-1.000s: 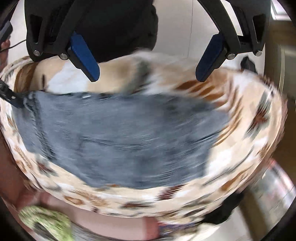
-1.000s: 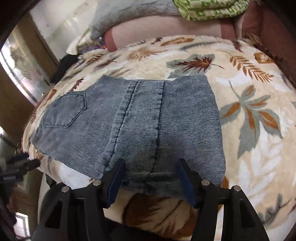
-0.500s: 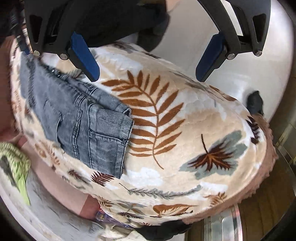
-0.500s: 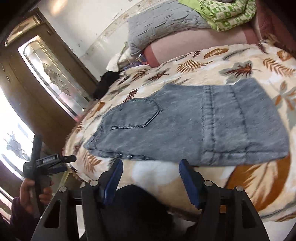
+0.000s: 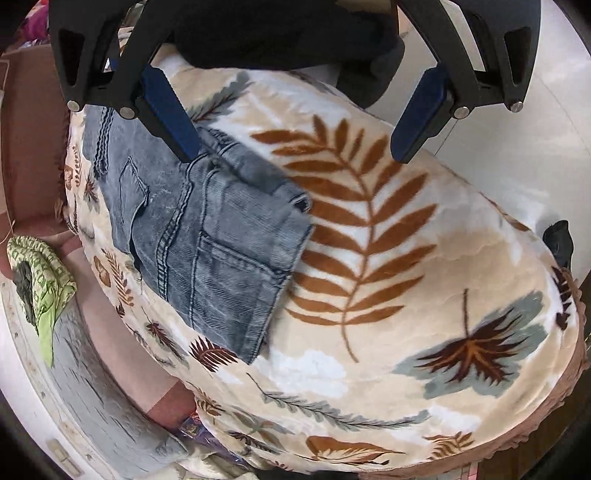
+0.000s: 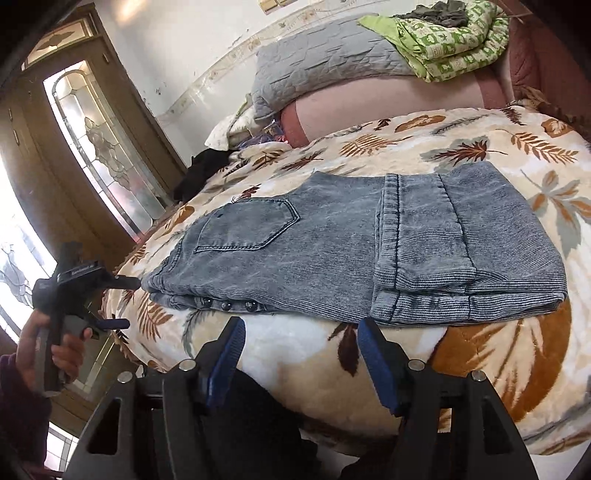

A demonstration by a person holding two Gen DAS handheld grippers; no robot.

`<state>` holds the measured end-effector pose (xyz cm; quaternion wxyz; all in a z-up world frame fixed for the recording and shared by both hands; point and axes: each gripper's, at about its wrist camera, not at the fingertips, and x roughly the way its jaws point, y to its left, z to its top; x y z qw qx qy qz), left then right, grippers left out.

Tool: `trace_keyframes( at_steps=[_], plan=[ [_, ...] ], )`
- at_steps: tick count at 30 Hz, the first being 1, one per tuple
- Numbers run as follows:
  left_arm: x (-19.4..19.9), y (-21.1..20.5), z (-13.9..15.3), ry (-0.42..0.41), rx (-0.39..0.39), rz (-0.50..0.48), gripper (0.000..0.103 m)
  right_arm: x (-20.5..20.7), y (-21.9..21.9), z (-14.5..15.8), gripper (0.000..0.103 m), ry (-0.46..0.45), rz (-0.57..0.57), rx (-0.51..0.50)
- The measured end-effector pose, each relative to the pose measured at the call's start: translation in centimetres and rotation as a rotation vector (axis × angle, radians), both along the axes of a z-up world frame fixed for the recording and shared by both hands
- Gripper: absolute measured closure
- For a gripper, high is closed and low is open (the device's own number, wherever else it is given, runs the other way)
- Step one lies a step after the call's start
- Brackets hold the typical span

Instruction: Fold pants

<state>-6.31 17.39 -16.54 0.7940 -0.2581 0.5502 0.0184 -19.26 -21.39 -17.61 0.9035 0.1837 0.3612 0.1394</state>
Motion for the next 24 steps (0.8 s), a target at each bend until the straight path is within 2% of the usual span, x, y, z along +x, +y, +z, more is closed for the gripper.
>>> trace_keyframes(
  at_steps=[3,8,13,18,22,23,24],
  plan=[
    [1.2,-0.4,-0.4,0.004,0.036,0.014,0.0,0.2,-0.2,-0.4,0.036,0.014,-0.001,0.014],
    [3.1,-0.4,-1.5,0.034,-0.039,0.024,0.0,0.4,-0.8,-0.7,0.036,0.02,-0.016,0.04],
    [4.2,-0.7,-1.6,0.029,-0.036,0.021,0.0,0.7,-0.9,-0.7,0.036,0.026,-0.019,0.048],
    [4.8,-0.9,-2.6,0.044,-0.07,0.014,0.0,2.0,-0.2,1.1,0.036,-0.014,0.003,-0.005],
    [4.8,-1.1,-2.6,0.031,-0.069,-0.008,0.002,4.5,-0.1,2.3,0.036,-0.012,-0.008,0.001],
    [5.0,-1.1,-2.5,0.023,-0.08,-0.015,0.004,5.1,0.1,2.5,0.037,-0.006,-0.008,-0.008],
    [5.1,-1.2,-2.4,0.014,-0.092,-0.022,0.008,5.9,0.4,2.6,0.044,0.001,-0.002,-0.019]
  ],
)
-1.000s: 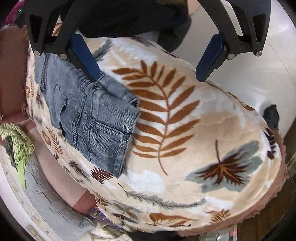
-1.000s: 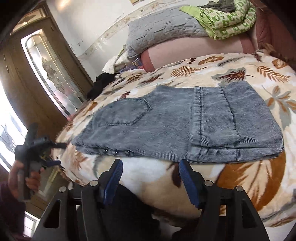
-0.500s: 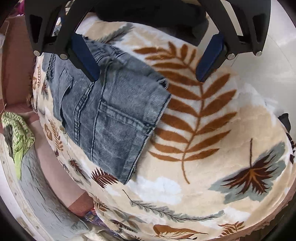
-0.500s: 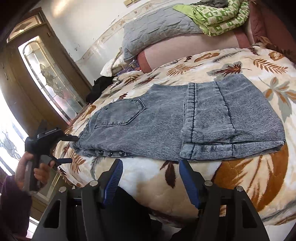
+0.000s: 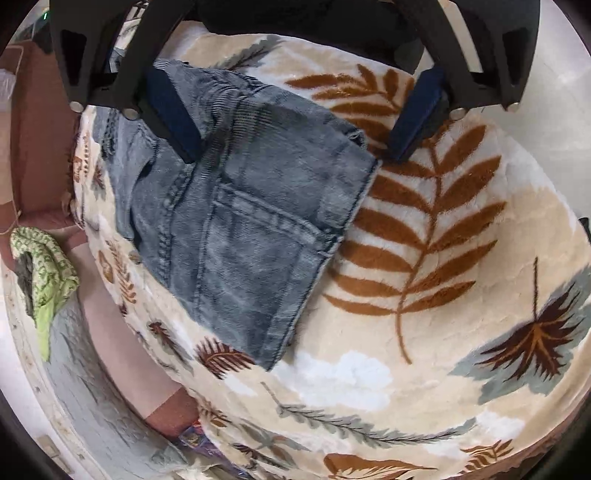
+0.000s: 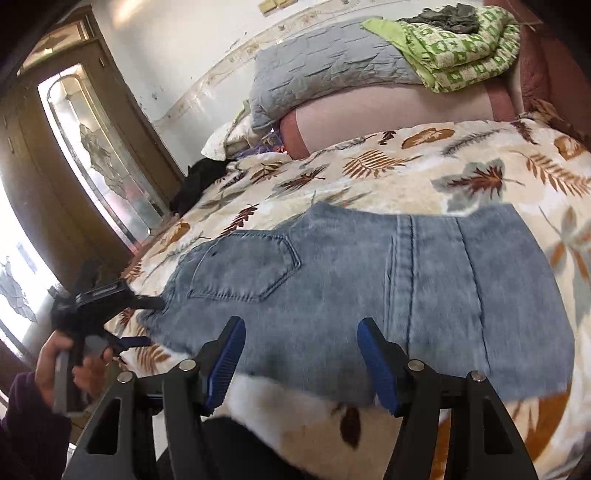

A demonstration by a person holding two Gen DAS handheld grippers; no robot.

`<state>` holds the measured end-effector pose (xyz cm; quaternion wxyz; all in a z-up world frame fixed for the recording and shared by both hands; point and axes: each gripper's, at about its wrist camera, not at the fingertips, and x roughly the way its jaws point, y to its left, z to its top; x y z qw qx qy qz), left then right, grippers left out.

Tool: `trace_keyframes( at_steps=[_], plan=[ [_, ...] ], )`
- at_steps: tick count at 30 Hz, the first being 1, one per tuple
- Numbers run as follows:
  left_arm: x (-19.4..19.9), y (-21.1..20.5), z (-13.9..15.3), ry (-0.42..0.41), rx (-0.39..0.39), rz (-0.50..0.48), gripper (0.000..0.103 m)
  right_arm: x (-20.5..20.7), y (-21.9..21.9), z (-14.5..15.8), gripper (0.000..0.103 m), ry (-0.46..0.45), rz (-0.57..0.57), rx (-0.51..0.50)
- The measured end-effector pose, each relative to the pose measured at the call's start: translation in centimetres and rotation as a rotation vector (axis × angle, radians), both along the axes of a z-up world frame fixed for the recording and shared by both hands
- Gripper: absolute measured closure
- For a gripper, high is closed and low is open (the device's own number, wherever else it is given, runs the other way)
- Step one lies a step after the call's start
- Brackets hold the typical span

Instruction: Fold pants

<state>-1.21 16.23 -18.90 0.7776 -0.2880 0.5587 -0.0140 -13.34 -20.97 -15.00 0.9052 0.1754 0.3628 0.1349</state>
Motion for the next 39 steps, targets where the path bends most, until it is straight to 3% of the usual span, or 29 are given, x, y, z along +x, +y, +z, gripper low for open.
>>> trace_keyframes(
  at_steps=[1,3,5,7,10,17,22,26,29,32,39],
  plan=[
    [0.2,-0.1,0.2,-0.012,-0.014,-0.01,0.016,0.8,0.4,0.1,0.048,0.009,0.013,-0.01],
    [0.9,-0.7,0.4,-0.022,-0.002,-0.029,0.02,2.7,1.7,-0.1,0.058,0.053,0.046,-0.048],
    [1.4,-0.9,0.4,-0.028,0.014,-0.045,0.033,3.8,2.4,-0.5,0.059,0.082,0.041,-0.059],
    [1.9,-0.9,0.5,-0.036,0.002,-0.055,0.053,4.5,2.8,-0.9,0.059,0.103,0.04,-0.032],
    [2.6,-1.0,0.9,-0.059,-0.009,-0.099,0.07,4.7,3.5,-1.7,0.059,0.13,0.044,-0.036],
    [2.3,-1.4,1.7,-0.087,0.008,-0.122,0.077,4.8,4.1,-2.0,0.059,0.139,0.054,-0.053],
    [1.1,-2.2,4.5,-0.143,0.077,-0.153,0.079,6.2,4.8,-1.3,0.059,0.135,0.086,-0.065],
    [0.3,-3.7,7.0,-0.189,0.115,-0.188,0.079,8.7,6.0,-3.5,0.058,0.255,0.11,-0.115],
    [-0.2,-5.3,8.8,-0.22,0.166,-0.22,0.079,8.8,6.5,-3.5,0.058,0.214,0.124,-0.157],
    [-0.8,-7.1,10.6,-0.254,0.198,-0.257,0.08,8.0,5.3,-2.6,0.058,0.201,0.113,-0.079],
    [-2.5,-13.3,14.7,-0.332,0.248,-0.392,0.08,5.0,-2.3,-1.5,0.058,0.145,-0.05,0.069]
  ],
)
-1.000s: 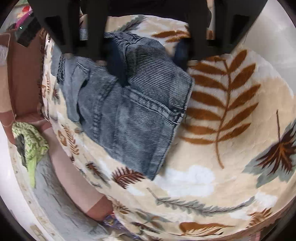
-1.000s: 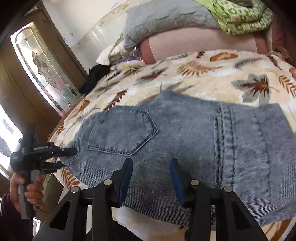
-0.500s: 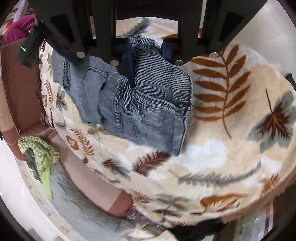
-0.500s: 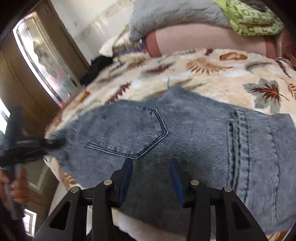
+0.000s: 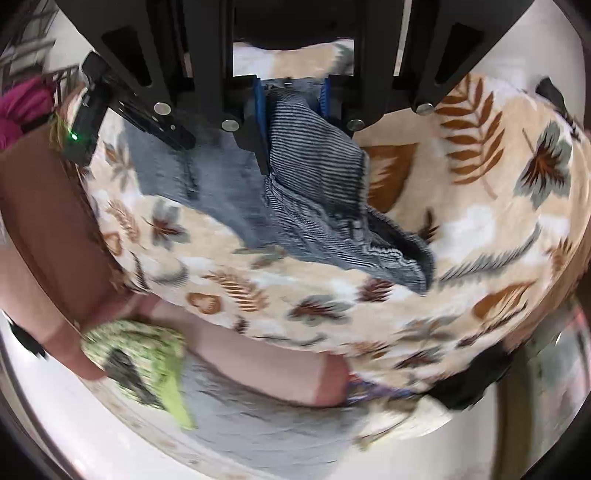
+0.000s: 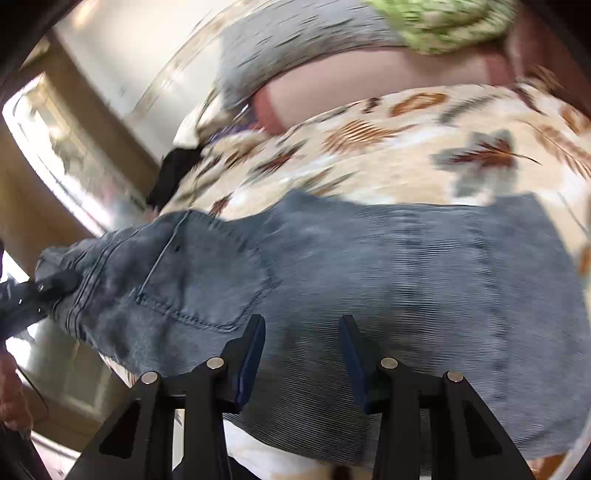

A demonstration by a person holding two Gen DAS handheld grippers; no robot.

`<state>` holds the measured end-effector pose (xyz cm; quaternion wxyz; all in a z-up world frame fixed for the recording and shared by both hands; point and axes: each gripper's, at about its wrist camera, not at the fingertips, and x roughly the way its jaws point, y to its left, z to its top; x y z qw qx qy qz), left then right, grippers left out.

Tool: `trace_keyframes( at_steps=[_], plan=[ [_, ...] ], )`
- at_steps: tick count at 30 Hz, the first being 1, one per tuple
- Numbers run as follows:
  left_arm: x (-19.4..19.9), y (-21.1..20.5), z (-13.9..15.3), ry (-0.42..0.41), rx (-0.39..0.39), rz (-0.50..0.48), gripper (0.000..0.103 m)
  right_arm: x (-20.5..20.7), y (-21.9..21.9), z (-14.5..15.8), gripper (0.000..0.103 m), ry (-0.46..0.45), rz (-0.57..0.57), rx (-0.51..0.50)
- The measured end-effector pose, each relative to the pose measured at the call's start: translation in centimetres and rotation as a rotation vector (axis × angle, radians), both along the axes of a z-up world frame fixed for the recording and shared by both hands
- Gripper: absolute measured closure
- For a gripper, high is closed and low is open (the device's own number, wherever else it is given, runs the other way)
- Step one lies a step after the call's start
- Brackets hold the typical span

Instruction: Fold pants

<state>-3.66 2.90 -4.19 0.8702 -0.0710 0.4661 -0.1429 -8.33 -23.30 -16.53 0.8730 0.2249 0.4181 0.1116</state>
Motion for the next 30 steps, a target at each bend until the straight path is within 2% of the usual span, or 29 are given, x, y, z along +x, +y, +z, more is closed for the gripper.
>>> trace_keyframes(
  at_steps=[6,10,14,17,18,20,21,23,24,26,28,29,30],
  plan=[
    [-0.9,-7.7,2.2,-0.031,0.023,-0.13,0.08,-2.2,-6.6,-0.2,0.058,-0.012,-0.141,0.079],
    [-1.1,-14.1,2.1,-0.015,0.027,-0.227,0.08,-4.0,-10.5,-0.5,0.058,-0.017,-0.226,0.101],
    [-0.9,-21.0,-0.5,0.031,0.04,-0.317,0.08,-6.6,-15.4,-0.8,0.058,-0.022,-0.344,0.121],
    [-0.6,-26.1,-4.2,0.071,0.082,-0.386,0.08,-7.9,-17.9,-1.3,0.058,-0.009,-0.411,0.149],
    [-0.4,-27.6,-6.0,0.108,0.102,-0.41,0.08,-8.2,-18.4,-1.3,0.058,-0.008,-0.413,0.157],
    [0.0,-28.5,-7.9,0.188,0.106,-0.429,0.078,-8.3,-18.6,-1.3,0.058,-0.003,-0.413,0.141],
    [0.0,-28.5,-8.0,0.2,0.095,-0.442,0.078,-8.4,-18.7,-1.2,0.058,-0.004,-0.417,0.124],
    [-0.7,-27.7,-6.5,0.157,0.062,-0.477,0.078,-8.4,-18.8,-1.1,0.058,-0.009,-0.427,0.111],
    [-1.2,-27.0,-5.0,0.105,0.048,-0.497,0.075,-8.3,-19.0,-1.1,0.058,-0.013,-0.429,0.118],
    [-2.0,-25.3,-1.9,-0.014,0.041,-0.512,0.063,-8.4,-19.6,-0.8,0.055,-0.021,-0.428,0.157],
    [-2.4,-22.8,1.0,-0.135,0.056,-0.469,0.038,-8.6,-20.0,-0.5,0.046,-0.051,-0.425,0.231],
    [-2.2,-21.8,1.7,-0.162,0.069,-0.449,0.037,-8.6,-20.1,-0.2,0.036,-0.076,-0.42,0.27],
    [-2.0,-20.6,1.9,-0.183,0.1,-0.416,0.037,-8.5,-20.0,0.1,0.033,-0.1,-0.407,0.304]
  ],
)
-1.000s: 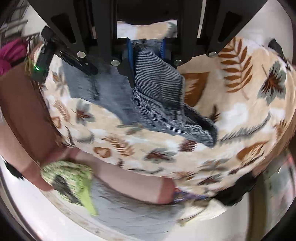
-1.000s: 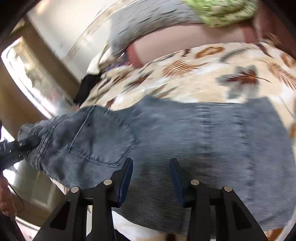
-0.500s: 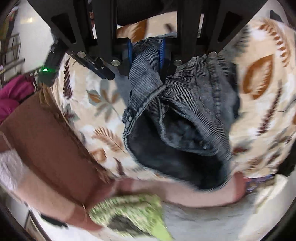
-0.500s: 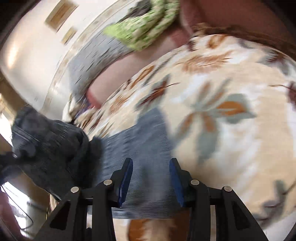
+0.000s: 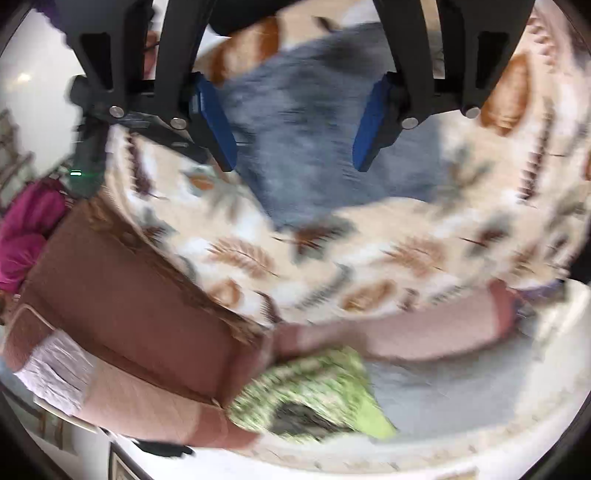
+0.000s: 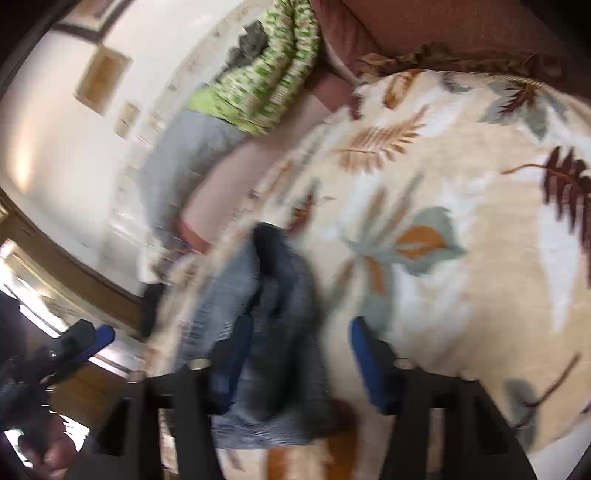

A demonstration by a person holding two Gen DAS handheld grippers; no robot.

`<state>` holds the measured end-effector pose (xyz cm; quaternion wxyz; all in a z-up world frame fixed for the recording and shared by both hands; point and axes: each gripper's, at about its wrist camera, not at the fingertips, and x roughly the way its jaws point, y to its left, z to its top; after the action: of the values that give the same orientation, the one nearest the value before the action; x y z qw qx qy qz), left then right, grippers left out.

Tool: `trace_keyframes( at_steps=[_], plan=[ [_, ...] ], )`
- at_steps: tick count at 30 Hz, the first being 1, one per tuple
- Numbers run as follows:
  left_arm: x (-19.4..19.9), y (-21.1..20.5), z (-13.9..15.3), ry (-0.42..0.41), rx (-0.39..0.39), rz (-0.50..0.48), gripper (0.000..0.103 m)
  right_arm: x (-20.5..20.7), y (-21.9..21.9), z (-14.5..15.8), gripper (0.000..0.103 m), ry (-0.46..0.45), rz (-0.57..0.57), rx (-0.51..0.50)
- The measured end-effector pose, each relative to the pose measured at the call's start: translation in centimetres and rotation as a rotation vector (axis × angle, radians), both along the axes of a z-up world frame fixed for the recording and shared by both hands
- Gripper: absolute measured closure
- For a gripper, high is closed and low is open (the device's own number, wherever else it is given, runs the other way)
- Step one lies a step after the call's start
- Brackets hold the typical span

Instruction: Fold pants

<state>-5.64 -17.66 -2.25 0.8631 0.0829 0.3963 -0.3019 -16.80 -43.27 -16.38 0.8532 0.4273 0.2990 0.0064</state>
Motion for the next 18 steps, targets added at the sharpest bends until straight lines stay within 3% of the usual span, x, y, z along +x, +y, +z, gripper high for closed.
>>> trace_keyframes(
  at_steps=[3,7,9,11,16,18],
  plan=[
    [1.5,3.1,-1.8,0.013,0.072,0.106,0.037,0.7,1.1,1.4,0.033,-0.038,0.028,-0.024],
    [3.9,7.0,-6.3,0.128,0.163,0.265,0.037,2.0,4.1,4.2,0.033,-0.082,0.097,-0.184],
    [3.7,8.1,-8.2,0.158,0.185,0.308,0.037,3.3,6.0,5.8,0.041,-0.104,0.135,-0.281],
    [3.5,8.5,-9.2,0.177,0.185,0.314,0.037,4.9,7.6,6.6,0.055,-0.112,0.186,-0.343],
    [2.1,6.5,-11.7,0.199,0.248,0.238,0.037,10.3,10.9,4.9,0.061,-0.004,0.266,-0.414],
    [2.3,6.3,-12.7,0.205,0.27,0.233,0.037,12.1,10.9,2.5,0.063,0.099,0.269,-0.41]
  ],
)
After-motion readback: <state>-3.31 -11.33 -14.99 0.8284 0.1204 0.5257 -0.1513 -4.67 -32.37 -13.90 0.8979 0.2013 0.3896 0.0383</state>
